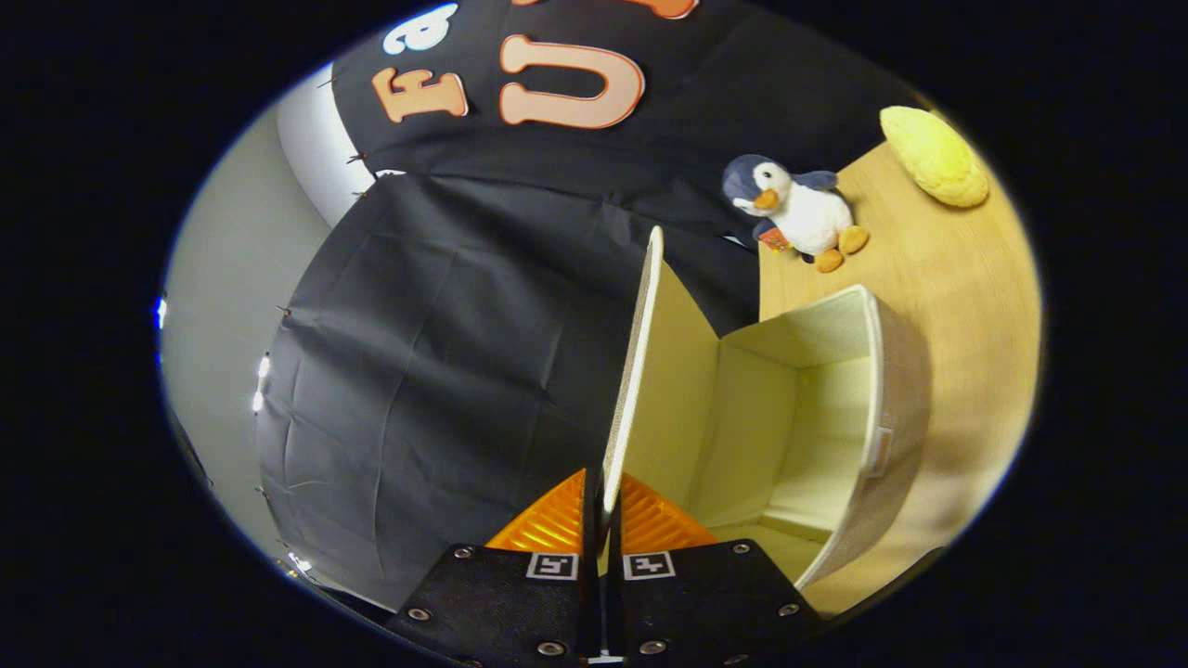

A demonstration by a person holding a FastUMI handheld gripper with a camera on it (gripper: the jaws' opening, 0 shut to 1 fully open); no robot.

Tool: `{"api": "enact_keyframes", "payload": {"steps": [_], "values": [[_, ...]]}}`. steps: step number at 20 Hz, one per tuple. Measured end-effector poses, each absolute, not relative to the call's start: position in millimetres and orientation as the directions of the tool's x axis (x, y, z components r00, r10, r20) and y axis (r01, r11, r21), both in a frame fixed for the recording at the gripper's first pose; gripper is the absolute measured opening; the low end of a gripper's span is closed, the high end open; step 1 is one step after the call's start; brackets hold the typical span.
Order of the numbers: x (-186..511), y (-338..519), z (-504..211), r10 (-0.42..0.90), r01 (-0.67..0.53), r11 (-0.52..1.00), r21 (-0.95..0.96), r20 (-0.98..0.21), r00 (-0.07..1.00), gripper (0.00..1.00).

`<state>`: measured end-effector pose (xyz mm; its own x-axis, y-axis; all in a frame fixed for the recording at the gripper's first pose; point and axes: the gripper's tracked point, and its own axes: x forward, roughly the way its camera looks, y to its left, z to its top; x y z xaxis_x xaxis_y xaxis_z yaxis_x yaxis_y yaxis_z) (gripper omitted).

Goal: Open the storage box then place both shoes into the box .Put the left shoe in first, then the right shoe, with the right side of both shoes facing outward in a uniform manner.

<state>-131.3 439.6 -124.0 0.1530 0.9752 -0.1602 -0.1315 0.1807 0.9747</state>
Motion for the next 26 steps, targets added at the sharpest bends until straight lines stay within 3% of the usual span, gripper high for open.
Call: {"api": "enact_keyframes", "payload": {"steps": [6, 11, 18, 22, 26], "values": [[-137.5, 518.2, -101.3, 0.977, -0.197, 0.208, 0.958, -0.192, 0.096, 0.03], [-139.5, 587.8, -100.9, 0.974, -0.151, 0.223, 0.963, -0.215, 0.069, 0.06], [-151.9, 649.1, -117.7, 0.946, -0.218, 0.321, 0.922, -0.324, 0.022, 0.12], [-151.5, 637.9, -125.5, 0.931, -0.269, 0.359, 0.894, -0.364, 0.035, 0.26], [-132.0, 583.1, -130.5, 0.893, -0.368, 0.448, 0.815, -0.424, 0.148, 0.47]]}}
